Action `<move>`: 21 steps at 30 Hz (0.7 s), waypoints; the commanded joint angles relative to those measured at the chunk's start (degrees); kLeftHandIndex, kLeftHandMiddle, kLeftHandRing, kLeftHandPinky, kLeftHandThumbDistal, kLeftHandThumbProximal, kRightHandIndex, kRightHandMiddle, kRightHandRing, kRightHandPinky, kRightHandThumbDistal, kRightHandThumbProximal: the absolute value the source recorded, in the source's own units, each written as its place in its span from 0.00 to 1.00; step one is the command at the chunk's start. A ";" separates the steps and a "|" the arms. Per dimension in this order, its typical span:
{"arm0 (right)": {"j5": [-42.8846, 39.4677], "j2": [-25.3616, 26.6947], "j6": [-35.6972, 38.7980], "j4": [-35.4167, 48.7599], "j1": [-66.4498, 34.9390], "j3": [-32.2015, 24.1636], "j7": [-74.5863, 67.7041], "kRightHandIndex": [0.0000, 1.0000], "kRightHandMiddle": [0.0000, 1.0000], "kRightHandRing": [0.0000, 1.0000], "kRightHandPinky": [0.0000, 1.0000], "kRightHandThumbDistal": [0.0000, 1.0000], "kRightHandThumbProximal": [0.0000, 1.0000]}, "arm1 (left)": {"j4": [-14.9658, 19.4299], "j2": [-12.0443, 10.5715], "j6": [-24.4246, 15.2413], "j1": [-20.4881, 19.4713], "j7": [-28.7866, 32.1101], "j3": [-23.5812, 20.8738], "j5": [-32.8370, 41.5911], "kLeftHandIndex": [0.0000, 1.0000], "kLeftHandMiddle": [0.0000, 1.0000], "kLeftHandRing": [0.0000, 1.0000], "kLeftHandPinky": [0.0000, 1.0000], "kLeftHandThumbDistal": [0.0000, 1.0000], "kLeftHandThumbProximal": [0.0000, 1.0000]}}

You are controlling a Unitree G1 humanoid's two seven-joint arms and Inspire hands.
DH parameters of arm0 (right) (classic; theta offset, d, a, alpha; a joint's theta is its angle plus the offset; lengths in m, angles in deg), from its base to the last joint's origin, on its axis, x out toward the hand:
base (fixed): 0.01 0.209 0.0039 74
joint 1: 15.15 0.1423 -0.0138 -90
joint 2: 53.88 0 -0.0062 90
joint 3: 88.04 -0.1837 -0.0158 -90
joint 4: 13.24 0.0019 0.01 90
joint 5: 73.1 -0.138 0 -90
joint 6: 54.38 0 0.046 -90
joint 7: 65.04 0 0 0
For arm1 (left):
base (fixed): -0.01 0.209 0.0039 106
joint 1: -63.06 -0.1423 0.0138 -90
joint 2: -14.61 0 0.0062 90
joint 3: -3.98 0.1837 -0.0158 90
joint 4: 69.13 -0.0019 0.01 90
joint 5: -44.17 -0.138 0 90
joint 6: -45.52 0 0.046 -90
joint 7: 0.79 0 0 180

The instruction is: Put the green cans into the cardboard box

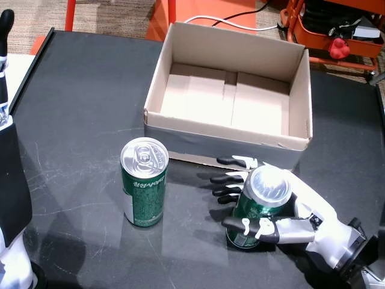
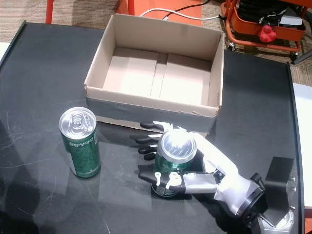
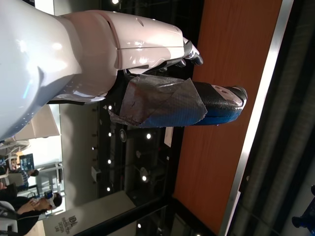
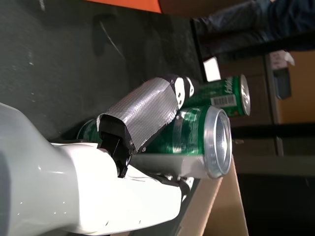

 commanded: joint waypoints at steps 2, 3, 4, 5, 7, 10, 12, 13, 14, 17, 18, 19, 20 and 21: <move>-1.49 -0.62 0.05 0.05 -0.22 -1.59 -0.68 0.15 0.24 0.32 0.37 0.11 0.56 | 0.68 -0.26 0.64 -0.75 0.42 0.15 -0.59 1.00 0.97 1.00 1.00 0.55 0.94; -2.00 -0.80 -0.10 0.11 -0.17 -1.99 -0.36 0.09 0.19 0.27 0.36 0.06 0.59 | 0.64 -0.32 0.64 -0.70 0.47 0.18 -0.49 1.00 0.97 1.00 1.00 0.53 0.93; -2.41 -0.99 -0.14 0.14 -0.13 -2.39 -0.11 0.08 0.20 0.29 0.36 0.03 0.70 | 0.59 -0.45 0.64 -0.65 0.41 0.14 -0.55 1.00 0.97 1.00 1.00 0.54 0.93; -2.50 -1.17 0.47 0.14 -0.15 -2.72 -0.37 0.06 0.21 0.32 0.36 0.01 0.82 | 0.59 -0.51 0.72 -0.62 0.42 0.19 -0.45 1.00 0.97 1.00 1.00 0.54 0.93; -2.56 -1.49 1.94 0.14 -0.21 -3.26 -0.96 0.06 0.27 0.40 0.37 0.00 0.92 | 0.53 -0.67 0.79 -0.59 0.32 0.13 -0.55 1.00 0.97 1.00 1.00 0.54 0.93; -2.00 -1.62 3.22 -0.01 -0.28 -3.41 -2.81 0.09 0.32 0.46 0.38 0.00 0.98 | 0.18 -0.55 0.57 -0.41 0.69 0.08 -0.33 1.00 0.97 1.00 1.00 0.53 0.92; -2.02 -1.69 3.33 -0.13 -0.24 -3.52 -3.29 0.10 0.35 0.50 0.40 0.00 1.00 | -0.09 -0.70 0.37 -0.25 0.81 0.04 -0.20 1.00 0.97 1.00 1.00 0.54 0.92; -2.03 -1.70 3.30 -0.18 -0.22 -3.55 -3.47 0.10 0.36 0.52 0.41 0.00 1.00 | -0.12 -0.77 0.36 -0.23 0.80 0.02 -0.23 1.00 0.97 1.00 1.00 0.54 0.92; -1.91 -1.67 3.25 -0.22 -0.21 -3.53 -3.80 0.10 0.36 0.53 0.42 0.00 1.00 | -0.13 -0.92 0.39 -0.26 0.72 0.02 -0.30 1.00 0.97 1.00 1.00 0.54 0.92; -1.77 -1.54 2.97 -0.31 -0.08 -3.49 -4.27 0.11 0.36 0.53 0.45 0.00 0.99 | -0.38 -1.14 0.41 -0.07 0.83 0.11 -0.46 1.00 0.97 1.00 1.00 0.54 0.92; -1.64 -1.52 3.06 -0.25 0.00 -3.41 -4.58 0.11 0.36 0.53 0.46 0.00 0.99 | -0.60 -1.22 0.37 0.04 0.92 0.11 -0.50 1.00 0.97 1.00 1.00 0.54 0.92; -1.45 -1.51 3.23 -0.12 0.12 -3.28 -5.02 0.12 0.37 0.54 0.46 0.00 0.98 | -0.93 -1.28 0.28 0.18 1.12 0.10 -0.48 1.00 0.97 1.00 1.00 0.54 0.92; -1.32 -1.50 3.42 0.05 0.29 -3.18 -5.34 0.12 0.36 0.53 0.47 0.00 0.97 | -1.34 -1.34 0.17 0.40 1.42 0.11 -0.36 1.00 0.97 1.00 1.00 0.55 0.92; -1.31 -1.53 3.77 0.31 0.58 -3.10 -5.32 0.13 0.36 0.53 0.48 0.00 0.97 | -1.94 -1.28 -0.04 0.81 2.01 0.14 0.09 1.00 0.98 1.00 1.00 0.54 0.92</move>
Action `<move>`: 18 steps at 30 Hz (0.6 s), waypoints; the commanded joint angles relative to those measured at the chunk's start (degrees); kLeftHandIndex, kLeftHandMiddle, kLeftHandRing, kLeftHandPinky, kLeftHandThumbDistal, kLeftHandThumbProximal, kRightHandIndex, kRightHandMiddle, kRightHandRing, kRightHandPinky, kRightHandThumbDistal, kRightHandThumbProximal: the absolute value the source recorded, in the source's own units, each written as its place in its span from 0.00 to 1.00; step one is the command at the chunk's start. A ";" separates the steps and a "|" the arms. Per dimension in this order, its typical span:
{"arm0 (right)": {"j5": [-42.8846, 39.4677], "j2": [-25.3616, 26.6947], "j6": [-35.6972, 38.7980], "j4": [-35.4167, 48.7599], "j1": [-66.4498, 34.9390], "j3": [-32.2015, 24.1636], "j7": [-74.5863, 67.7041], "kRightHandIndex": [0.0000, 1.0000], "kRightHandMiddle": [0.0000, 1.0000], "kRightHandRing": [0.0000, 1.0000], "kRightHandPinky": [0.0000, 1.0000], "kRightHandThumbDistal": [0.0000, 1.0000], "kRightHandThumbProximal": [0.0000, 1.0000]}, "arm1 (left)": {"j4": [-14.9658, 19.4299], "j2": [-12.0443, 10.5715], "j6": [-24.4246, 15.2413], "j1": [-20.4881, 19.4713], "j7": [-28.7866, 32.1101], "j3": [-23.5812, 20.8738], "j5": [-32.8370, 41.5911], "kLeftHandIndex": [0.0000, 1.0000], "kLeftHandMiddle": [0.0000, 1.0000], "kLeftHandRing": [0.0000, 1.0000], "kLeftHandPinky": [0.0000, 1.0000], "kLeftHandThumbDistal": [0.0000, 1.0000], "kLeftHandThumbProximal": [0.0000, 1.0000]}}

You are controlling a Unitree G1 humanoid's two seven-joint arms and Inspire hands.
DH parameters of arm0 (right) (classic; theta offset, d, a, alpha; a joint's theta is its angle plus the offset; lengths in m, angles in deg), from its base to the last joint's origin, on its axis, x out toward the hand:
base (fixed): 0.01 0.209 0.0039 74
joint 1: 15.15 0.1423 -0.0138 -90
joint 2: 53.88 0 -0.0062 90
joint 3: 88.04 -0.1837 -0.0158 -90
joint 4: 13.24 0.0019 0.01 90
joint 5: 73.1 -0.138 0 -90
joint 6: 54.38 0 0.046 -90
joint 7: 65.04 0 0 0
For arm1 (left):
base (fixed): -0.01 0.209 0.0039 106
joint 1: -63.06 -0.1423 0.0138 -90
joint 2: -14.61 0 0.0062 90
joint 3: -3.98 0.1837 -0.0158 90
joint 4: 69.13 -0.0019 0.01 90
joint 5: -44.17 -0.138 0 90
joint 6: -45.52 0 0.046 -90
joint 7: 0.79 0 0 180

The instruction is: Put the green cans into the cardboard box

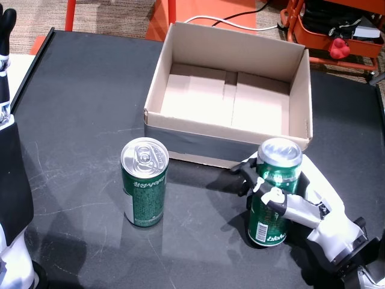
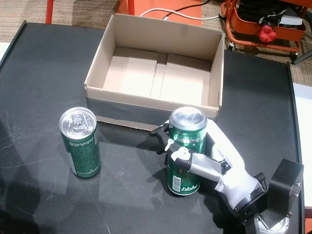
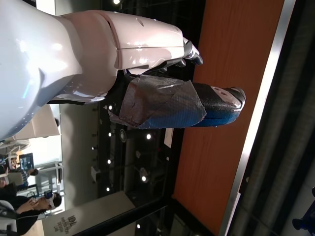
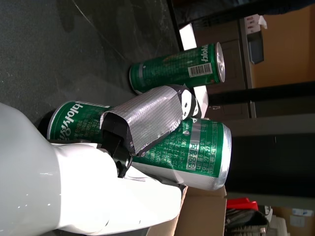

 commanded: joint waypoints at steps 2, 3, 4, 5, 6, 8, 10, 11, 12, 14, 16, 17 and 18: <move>-0.31 0.04 2.14 1.51 1.54 -0.05 0.31 0.13 0.35 0.50 0.49 0.04 0.97 | -2.49 -0.40 -1.01 1.02 1.66 -0.26 0.08 1.00 0.98 1.00 1.00 0.55 0.95; -0.51 -0.03 3.79 2.68 2.20 0.07 0.57 0.13 0.34 0.50 0.49 0.02 0.97 | -3.33 -0.62 -1.38 1.49 2.14 -0.32 0.41 1.00 0.98 1.00 1.00 0.55 0.96; -0.86 -0.01 5.16 3.94 2.91 0.16 1.03 0.13 0.34 0.50 0.50 0.05 0.97 | -4.14 -0.76 -1.66 1.96 2.81 -0.22 1.06 1.00 0.98 1.00 1.00 0.55 0.96; -1.52 0.02 6.75 5.59 3.81 0.14 1.69 0.12 0.32 0.48 0.50 0.04 0.97 | -5.02 -0.91 -1.96 2.51 3.54 -0.14 1.75 1.00 0.98 1.00 1.00 0.56 0.97; -2.50 0.00 8.35 8.33 5.02 0.16 2.21 0.09 0.30 0.46 0.49 0.02 0.93 | -6.10 -1.06 -2.41 3.22 4.38 -0.15 2.32 1.00 0.98 1.00 1.00 0.59 1.00; -3.70 0.00 10.72 13.87 7.34 0.40 1.59 0.10 0.30 0.48 0.45 0.00 0.85 | -8.55 -1.10 -3.69 4.71 5.86 -0.65 2.44 1.00 1.00 1.00 1.00 0.63 1.00; -6.22 -0.06 10.11 19.74 10.33 0.70 1.35 0.11 0.28 0.43 0.39 0.04 0.70 | -11.26 -1.19 -5.35 6.35 7.69 -1.05 3.15 1.00 1.00 1.00 1.00 0.64 1.00; -7.24 0.10 9.10 22.52 11.91 0.90 0.97 0.10 0.26 0.38 0.36 0.10 0.70 | -12.39 -1.33 -5.89 7.04 8.67 -1.07 3.88 1.00 1.00 1.00 1.00 0.65 1.00; -8.06 0.50 7.81 25.25 13.57 1.10 0.47 0.08 0.22 0.32 0.34 0.18 0.69 | -13.39 -1.70 -6.43 7.59 9.10 -1.27 4.01 1.00 1.00 1.00 1.00 0.67 1.00; -9.99 1.11 3.96 29.53 15.87 1.39 0.01 0.01 0.13 0.23 0.29 0.29 0.62 | -15.09 -2.23 -7.30 8.53 10.12 -1.52 4.55 1.00 1.00 1.00 1.00 0.66 0.99; -10.21 1.65 2.35 31.51 17.59 1.44 -0.93 0.00 0.06 0.15 0.23 0.35 0.63 | -16.44 -2.69 -7.92 9.22 10.79 -1.72 4.83 1.00 1.00 1.00 1.00 0.66 0.99; -9.77 1.77 1.82 32.26 18.10 1.41 -2.05 0.00 0.02 0.11 0.20 0.41 0.65 | -16.91 -2.93 -8.06 9.43 10.88 -1.83 4.76 1.00 1.00 1.00 1.00 0.67 0.99; -9.54 1.85 0.63 33.32 18.37 1.45 -3.15 0.04 0.02 0.10 0.19 0.44 0.63 | -17.33 -3.36 -8.17 9.58 10.58 -2.07 4.40 1.00 1.00 1.00 1.00 0.70 0.97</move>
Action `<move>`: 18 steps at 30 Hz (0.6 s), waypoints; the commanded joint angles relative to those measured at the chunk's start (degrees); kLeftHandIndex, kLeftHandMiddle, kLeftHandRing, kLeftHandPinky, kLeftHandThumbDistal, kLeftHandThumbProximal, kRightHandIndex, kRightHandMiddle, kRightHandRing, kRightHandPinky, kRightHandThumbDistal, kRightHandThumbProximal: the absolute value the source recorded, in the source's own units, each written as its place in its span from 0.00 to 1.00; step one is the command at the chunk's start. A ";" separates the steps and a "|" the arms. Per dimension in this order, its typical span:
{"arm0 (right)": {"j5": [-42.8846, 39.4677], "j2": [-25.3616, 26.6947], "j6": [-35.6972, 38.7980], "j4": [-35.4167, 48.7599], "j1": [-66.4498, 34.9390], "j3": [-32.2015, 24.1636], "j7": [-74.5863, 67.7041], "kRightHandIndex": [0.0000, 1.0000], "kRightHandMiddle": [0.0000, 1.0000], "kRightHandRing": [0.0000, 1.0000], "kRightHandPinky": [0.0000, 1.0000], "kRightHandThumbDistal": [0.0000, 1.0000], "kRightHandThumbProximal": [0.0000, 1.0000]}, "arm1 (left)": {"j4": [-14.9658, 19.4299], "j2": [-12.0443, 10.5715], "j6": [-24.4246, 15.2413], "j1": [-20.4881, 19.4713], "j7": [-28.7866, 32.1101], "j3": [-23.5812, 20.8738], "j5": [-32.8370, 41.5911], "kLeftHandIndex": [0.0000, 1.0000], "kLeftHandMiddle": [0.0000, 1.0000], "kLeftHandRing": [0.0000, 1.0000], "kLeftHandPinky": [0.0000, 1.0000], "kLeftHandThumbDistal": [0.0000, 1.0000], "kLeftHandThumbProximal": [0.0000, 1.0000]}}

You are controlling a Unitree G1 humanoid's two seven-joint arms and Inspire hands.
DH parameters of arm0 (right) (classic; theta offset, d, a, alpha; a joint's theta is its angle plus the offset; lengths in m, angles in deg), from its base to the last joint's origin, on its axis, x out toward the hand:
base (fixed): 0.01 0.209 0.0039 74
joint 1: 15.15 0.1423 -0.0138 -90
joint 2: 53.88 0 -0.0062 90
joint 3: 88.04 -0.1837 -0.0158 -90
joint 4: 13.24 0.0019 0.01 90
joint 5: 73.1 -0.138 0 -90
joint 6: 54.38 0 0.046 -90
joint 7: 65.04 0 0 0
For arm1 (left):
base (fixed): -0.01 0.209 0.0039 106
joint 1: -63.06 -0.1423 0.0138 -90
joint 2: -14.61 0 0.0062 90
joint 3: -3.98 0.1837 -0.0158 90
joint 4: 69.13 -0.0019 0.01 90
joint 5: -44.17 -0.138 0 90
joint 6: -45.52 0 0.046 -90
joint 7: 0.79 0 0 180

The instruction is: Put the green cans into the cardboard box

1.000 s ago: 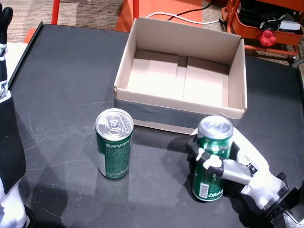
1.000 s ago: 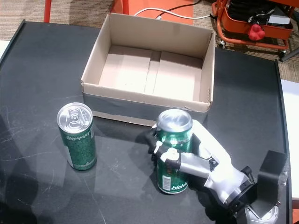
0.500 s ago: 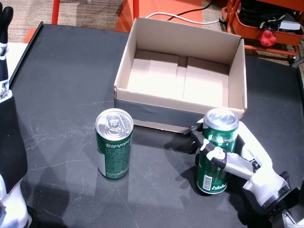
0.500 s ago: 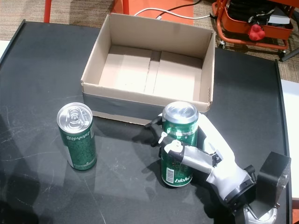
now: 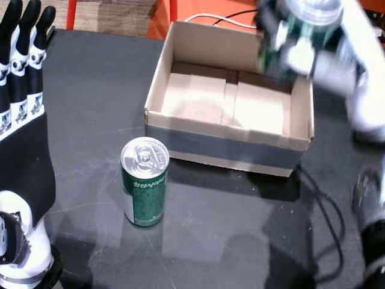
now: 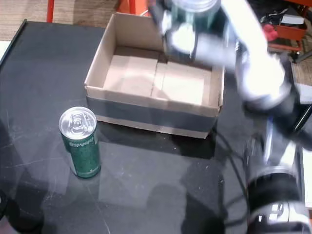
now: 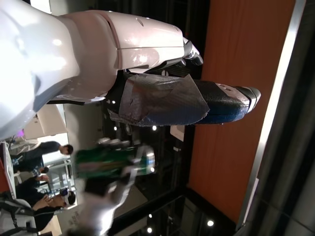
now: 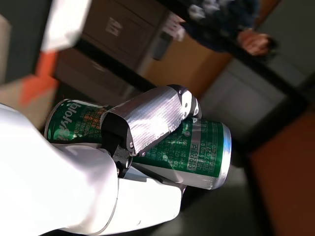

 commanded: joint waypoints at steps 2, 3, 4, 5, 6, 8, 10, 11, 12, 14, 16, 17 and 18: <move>-0.69 0.86 -3.83 2.80 0.01 0.20 -2.11 0.00 0.00 0.07 0.19 0.36 0.60 | -1.34 -1.92 -0.69 0.37 -0.40 -0.74 -0.14 1.00 1.00 1.00 1.00 0.72 0.95; -1.30 0.90 -5.64 3.87 -0.15 0.33 -2.14 0.00 0.00 0.07 0.20 0.35 0.58 | -1.41 -2.32 -0.59 0.48 -0.62 -0.75 -0.23 1.00 1.00 1.00 1.00 0.73 0.95; -1.61 0.97 -6.83 4.65 -0.24 0.41 -2.17 0.00 0.00 0.07 0.20 0.30 0.55 | -1.31 -2.63 -0.34 0.53 -0.77 -0.67 -0.28 1.00 1.00 1.00 1.00 0.73 0.95; -2.64 0.96 -8.41 5.34 -0.25 0.41 -1.48 0.00 0.00 0.07 0.21 0.25 0.51 | -1.12 -2.87 0.05 0.52 -0.93 -0.56 -0.31 1.00 0.99 1.00 1.00 0.74 0.94; -3.17 0.98 -9.46 5.82 -0.25 0.42 -1.12 0.00 0.00 0.08 0.22 0.25 0.51 | -0.99 -2.94 0.37 0.61 -0.78 -0.37 -0.02 1.00 1.00 1.00 1.00 0.72 0.93; -2.02 1.07 -9.52 6.08 -0.18 0.43 -2.26 0.00 0.00 0.07 0.20 0.27 0.57 | -0.91 -2.82 0.93 0.83 0.15 0.10 1.14 1.00 1.00 1.00 1.00 0.70 0.91; 1.08 1.19 -7.38 4.69 0.60 0.37 -5.14 0.00 0.00 0.05 0.18 0.30 0.60 | -1.02 -2.94 1.00 1.04 0.55 0.07 1.43 1.00 1.00 1.00 1.00 0.70 0.92; 2.21 1.23 -6.14 3.24 1.42 0.33 -6.05 0.00 0.00 0.05 0.19 0.26 0.60 | -1.15 -3.00 0.88 1.17 0.67 -0.06 1.37 1.00 1.00 1.00 1.00 0.69 0.92; 3.74 1.44 -4.35 0.86 2.60 0.35 -7.15 0.00 0.00 0.06 0.19 0.22 0.61 | -1.27 -3.08 0.73 1.28 0.77 -0.18 1.30 1.00 1.00 1.00 1.00 0.68 0.93; 8.02 2.19 -0.64 -6.62 5.95 0.68 -10.65 0.00 0.01 0.07 0.18 0.07 0.52 | -1.43 -3.35 0.43 1.35 0.82 -0.41 1.26 1.00 1.00 1.00 1.00 0.68 0.94; 15.19 3.70 2.73 -16.24 10.12 2.44 -17.13 0.00 0.00 0.07 0.18 0.00 0.44 | -0.92 -3.28 1.23 1.15 1.41 -0.13 2.37 1.00 1.00 1.00 1.00 0.68 0.91; 21.97 5.25 2.57 -20.71 12.27 5.23 -24.23 0.02 0.03 0.10 0.19 0.00 0.35 | -0.53 -3.18 1.57 1.03 1.73 0.02 2.83 1.00 1.00 1.00 1.00 0.69 0.90; 27.84 6.52 1.84 -24.38 14.20 8.10 -30.48 0.04 0.06 0.13 0.21 0.02 0.32 | -0.20 -3.10 1.69 0.92 1.97 0.11 3.08 1.00 1.00 1.00 1.00 0.70 0.91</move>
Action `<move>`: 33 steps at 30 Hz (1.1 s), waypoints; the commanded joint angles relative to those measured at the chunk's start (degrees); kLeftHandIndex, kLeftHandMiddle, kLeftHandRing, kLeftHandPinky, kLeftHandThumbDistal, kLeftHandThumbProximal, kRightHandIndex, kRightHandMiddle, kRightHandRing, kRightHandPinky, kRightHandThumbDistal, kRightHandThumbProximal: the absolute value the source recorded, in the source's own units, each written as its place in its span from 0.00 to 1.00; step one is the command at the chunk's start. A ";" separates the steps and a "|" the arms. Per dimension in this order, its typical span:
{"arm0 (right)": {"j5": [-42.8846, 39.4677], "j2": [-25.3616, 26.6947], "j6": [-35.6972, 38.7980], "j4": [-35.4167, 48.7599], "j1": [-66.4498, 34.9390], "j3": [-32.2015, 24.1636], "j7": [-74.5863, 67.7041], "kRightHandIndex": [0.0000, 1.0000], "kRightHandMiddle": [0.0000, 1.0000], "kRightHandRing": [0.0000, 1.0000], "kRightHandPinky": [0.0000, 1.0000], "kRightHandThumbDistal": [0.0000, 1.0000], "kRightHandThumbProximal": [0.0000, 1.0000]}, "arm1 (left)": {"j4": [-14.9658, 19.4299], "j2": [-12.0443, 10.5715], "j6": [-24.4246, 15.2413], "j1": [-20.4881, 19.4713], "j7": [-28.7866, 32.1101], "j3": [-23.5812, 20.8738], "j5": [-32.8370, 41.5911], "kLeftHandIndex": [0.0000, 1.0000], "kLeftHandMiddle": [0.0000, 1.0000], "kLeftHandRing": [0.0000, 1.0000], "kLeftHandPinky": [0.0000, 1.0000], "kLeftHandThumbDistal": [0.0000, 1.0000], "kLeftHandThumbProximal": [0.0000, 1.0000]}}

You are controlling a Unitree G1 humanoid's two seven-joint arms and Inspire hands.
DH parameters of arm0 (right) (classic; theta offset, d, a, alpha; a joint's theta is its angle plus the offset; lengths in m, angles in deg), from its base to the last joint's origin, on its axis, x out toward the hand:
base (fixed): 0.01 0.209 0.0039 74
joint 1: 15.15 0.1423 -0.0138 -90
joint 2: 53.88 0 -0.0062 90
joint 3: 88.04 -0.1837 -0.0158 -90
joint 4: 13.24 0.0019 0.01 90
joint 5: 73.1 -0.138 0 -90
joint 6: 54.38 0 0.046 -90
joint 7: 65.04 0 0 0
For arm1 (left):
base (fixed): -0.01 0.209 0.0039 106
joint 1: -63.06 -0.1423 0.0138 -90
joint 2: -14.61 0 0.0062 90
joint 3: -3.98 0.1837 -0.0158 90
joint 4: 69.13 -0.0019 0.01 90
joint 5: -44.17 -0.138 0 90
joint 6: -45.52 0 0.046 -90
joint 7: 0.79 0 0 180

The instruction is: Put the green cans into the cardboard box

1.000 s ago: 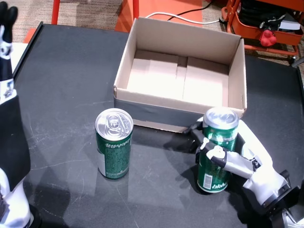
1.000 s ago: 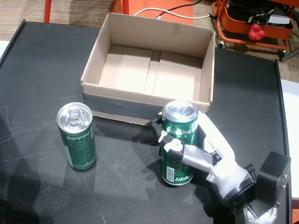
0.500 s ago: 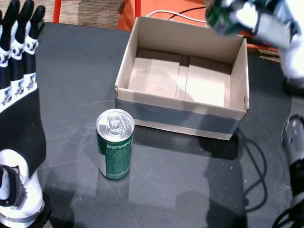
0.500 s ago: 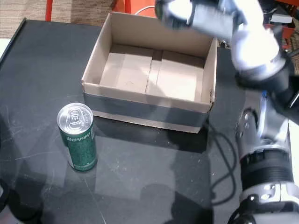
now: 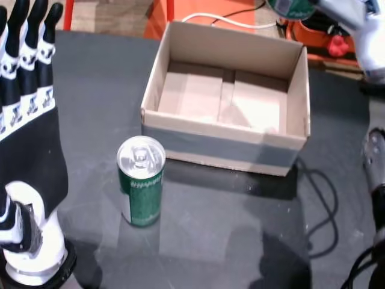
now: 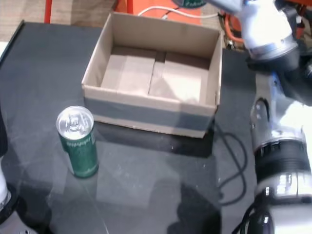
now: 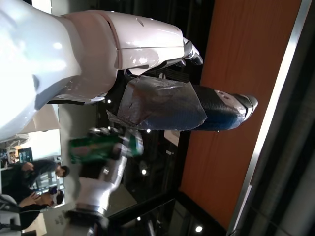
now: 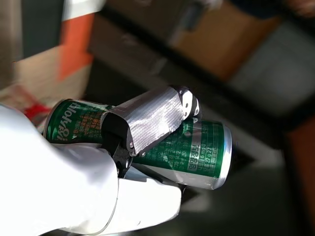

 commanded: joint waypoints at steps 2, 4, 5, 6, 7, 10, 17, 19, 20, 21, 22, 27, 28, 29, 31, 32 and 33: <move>15.92 3.60 -2.92 -11.12 6.68 8.63 -16.87 0.08 0.09 0.14 0.23 0.05 0.30 | 1.21 -0.57 0.76 -1.05 1.11 0.13 1.06 1.00 1.00 1.00 1.00 0.73 0.92; 21.67 3.89 -7.49 -15.50 9.32 13.03 -22.31 0.09 0.09 0.15 0.26 0.09 0.27 | 1.90 -0.66 0.75 -1.79 0.99 0.16 0.98 1.00 1.00 1.00 1.00 0.75 0.92; 24.00 3.87 -9.55 -17.14 10.34 14.88 -24.31 0.09 0.09 0.14 0.26 0.11 0.30 | 2.11 -0.73 0.63 -2.00 1.00 0.14 0.85 1.00 1.00 1.00 1.00 0.75 0.93; 26.80 3.85 -11.49 -18.44 11.26 17.16 -26.68 0.07 0.07 0.13 0.26 0.16 0.34 | 2.21 -0.92 0.45 -2.07 0.96 0.11 0.66 1.00 1.00 1.00 1.00 0.72 0.94; 29.98 3.91 -13.46 -19.37 12.09 19.89 -29.24 0.04 0.04 0.10 0.25 0.20 0.37 | 2.18 -1.15 0.22 -2.00 0.89 0.05 0.41 1.00 0.99 1.00 1.00 0.69 0.95; 37.27 3.69 -18.55 -20.97 13.69 26.49 -34.17 0.05 0.05 0.11 0.30 0.30 0.29 | 1.67 -1.97 -0.83 -1.98 0.84 0.19 -0.58 1.00 0.99 1.00 1.00 0.66 0.97; 38.07 1.95 -22.27 -22.09 13.58 28.52 -33.23 0.00 0.02 0.06 0.30 0.19 0.25 | -0.44 -3.11 -4.40 -1.57 0.06 0.40 -2.50 1.00 0.99 1.00 1.00 0.60 1.00; 38.37 1.67 -22.53 -22.15 13.47 29.28 -32.77 0.00 0.02 0.06 0.28 0.21 0.25 | -0.37 -3.15 -4.59 -1.81 -0.26 0.82 -2.45 1.00 0.98 1.00 1.00 0.60 1.00; 38.36 1.59 -22.59 -22.17 13.41 29.53 -32.31 0.01 0.03 0.06 0.27 0.21 0.26 | -0.17 -3.13 -4.43 -2.17 -0.48 1.02 -2.41 1.00 0.98 1.00 1.00 0.62 1.00; 38.50 1.58 -22.68 -22.19 13.37 29.87 -32.08 0.01 0.04 0.06 0.25 0.22 0.28 | -0.04 -3.15 -4.32 -2.54 -0.83 1.11 -2.53 1.00 0.98 1.00 1.00 0.65 1.00; 38.61 1.62 -22.73 -22.19 13.33 30.14 -31.91 0.02 0.04 0.07 0.24 0.22 0.29 | 0.07 -3.14 -4.25 -2.84 -1.13 1.19 -2.65 1.00 0.98 1.00 1.00 0.65 1.00; 38.83 1.97 -24.03 -22.35 13.64 31.28 -30.62 0.04 0.06 0.08 0.22 0.15 0.33 | -0.26 -2.94 -5.21 -2.75 -1.75 1.71 -2.65 1.00 0.98 1.00 1.00 0.62 1.00; 38.84 2.02 -24.53 -22.42 13.84 31.44 -29.73 0.04 0.06 0.08 0.21 0.11 0.33 | -0.46 -2.88 -5.53 -2.66 -1.87 1.70 -2.85 1.00 0.98 1.00 1.00 0.63 1.00; 38.91 2.07 -24.92 -22.46 14.01 31.58 -28.89 0.04 0.07 0.09 0.21 0.09 0.34 | -0.64 -2.82 -5.81 -2.60 -1.99 1.70 -3.03 1.00 0.98 1.00 1.00 0.63 1.00; 40.08 2.40 -25.34 -22.53 14.64 32.86 -26.76 0.16 0.19 0.22 0.34 0.15 0.37 | -1.00 -2.88 -6.31 -2.50 -2.38 1.67 -3.56 1.00 0.98 1.00 1.00 0.67 1.00; 41.07 2.54 -25.62 -22.57 15.10 33.87 -25.66 0.24 0.26 0.30 0.42 0.16 0.42 | -1.14 -2.95 -6.50 -2.48 -2.66 1.70 -3.87 1.00 0.98 1.00 1.00 0.67 1.00; 41.67 2.59 -25.74 -22.57 15.48 34.60 -24.75 0.28 0.28 0.33 0.44 0.19 0.43 | -1.32 -3.05 -6.76 -2.46 -3.00 1.71 -4.22 1.00 0.98 1.00 1.00 0.68 1.00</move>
